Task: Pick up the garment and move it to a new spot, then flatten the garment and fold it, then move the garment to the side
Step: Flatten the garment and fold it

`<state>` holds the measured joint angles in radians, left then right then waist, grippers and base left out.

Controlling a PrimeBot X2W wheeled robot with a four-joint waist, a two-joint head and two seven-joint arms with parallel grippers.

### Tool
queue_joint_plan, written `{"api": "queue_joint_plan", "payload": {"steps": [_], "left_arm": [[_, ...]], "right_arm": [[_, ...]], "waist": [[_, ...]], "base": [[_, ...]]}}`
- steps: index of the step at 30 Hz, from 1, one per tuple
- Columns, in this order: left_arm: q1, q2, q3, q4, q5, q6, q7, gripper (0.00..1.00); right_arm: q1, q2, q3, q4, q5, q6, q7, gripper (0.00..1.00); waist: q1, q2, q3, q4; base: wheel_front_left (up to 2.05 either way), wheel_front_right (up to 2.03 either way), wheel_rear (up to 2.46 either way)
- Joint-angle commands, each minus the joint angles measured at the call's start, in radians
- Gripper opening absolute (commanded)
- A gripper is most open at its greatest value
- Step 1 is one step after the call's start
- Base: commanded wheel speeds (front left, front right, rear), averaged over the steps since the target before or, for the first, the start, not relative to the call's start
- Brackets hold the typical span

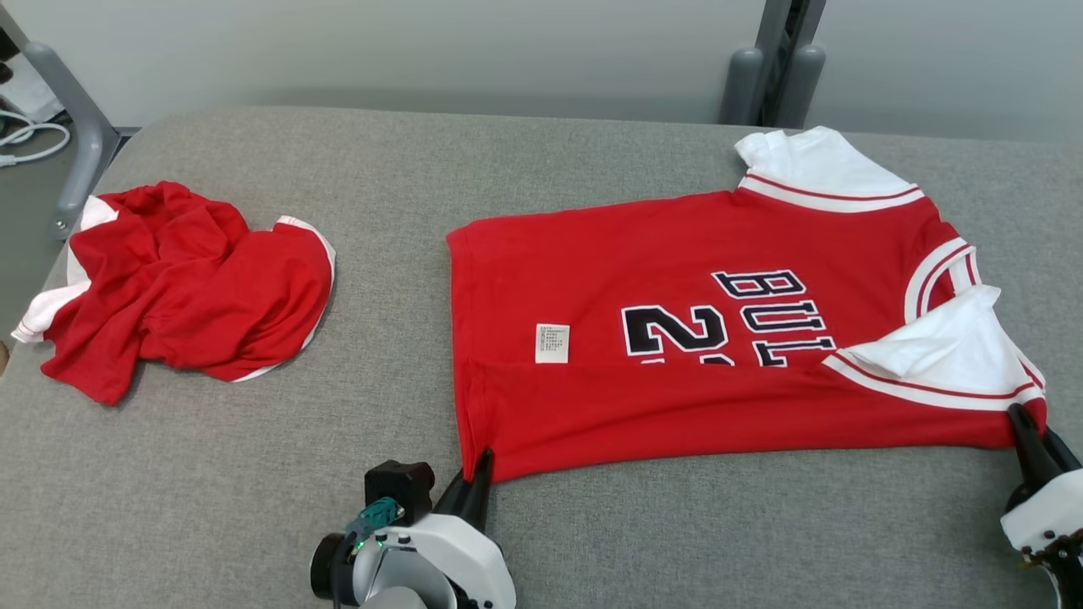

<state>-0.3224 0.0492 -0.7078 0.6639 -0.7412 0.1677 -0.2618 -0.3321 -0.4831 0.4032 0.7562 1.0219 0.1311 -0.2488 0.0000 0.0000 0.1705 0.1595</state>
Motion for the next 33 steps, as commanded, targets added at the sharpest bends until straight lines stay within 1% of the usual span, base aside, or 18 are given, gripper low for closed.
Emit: {"api": "queue_joint_plan", "payload": {"steps": [1, 7, 12, 17, 22, 27, 33], "left_arm": [[-0.011, 0.012, -0.002, 0.008, 0.004, -0.005, 0.004, 0.0], [0.014, 0.041, -0.017, 0.007, 0.004, -0.019, 0.022, 0.0], [0.041, 0.085, -0.024, -0.031, 0.009, -0.013, 0.04, 0.0], [0.078, 0.132, -0.035, -0.098, 0.013, 0.0, 0.071, 0.0], [0.123, 0.182, -0.036, -0.184, 0.017, 0.032, 0.096, 0.0], [0.181, 0.236, -0.036, -0.274, 0.017, 0.071, 0.127, 0.0], [0.261, 0.297, -0.034, -0.389, 0.012, 0.126, 0.163, 0.0]], "right_arm": [[0.017, -0.019, 0.001, -0.001, 0.01, -0.001, -0.01, 0.0], [0.073, -0.055, 0.005, -0.024, 0.055, -0.001, 0.001, 0.0], [0.138, -0.079, -0.009, -0.069, 0.101, -0.002, 0.038, 0.0], [0.227, -0.086, -0.047, -0.142, 0.158, -0.002, 0.076, 0.0], [0.337, -0.084, -0.098, -0.219, 0.193, -0.002, 0.113, 0.0], [0.448, -0.088, -0.141, -0.306, 0.197, -0.002, 0.181, 0.0], [0.555, -0.096, -0.229, -0.432, 0.173, -0.003, 0.27, 0.0]], "waist": [[0.0, 0.0, -0.007, -0.001], [0.0, 0.0, -0.04, -0.004], [0.0, 0.0, -0.057, -0.002], [0.0, 0.0, -0.066, -0.003], [0.0, 0.0, -0.069, -0.011], [0.0, 0.0, -0.065, -0.026], [0.0, 0.0, -0.05, -0.042]], "base": [[0.0, 0.0, 0.0], [0.0, 0.0, 0.0], [0.0, 0.0, 0.0], [0.0, 0.0, 0.0], [0.0, 0.0, 0.0], [0.0, 0.0, 0.0], [0.0, 0.0, 0.0]]}}
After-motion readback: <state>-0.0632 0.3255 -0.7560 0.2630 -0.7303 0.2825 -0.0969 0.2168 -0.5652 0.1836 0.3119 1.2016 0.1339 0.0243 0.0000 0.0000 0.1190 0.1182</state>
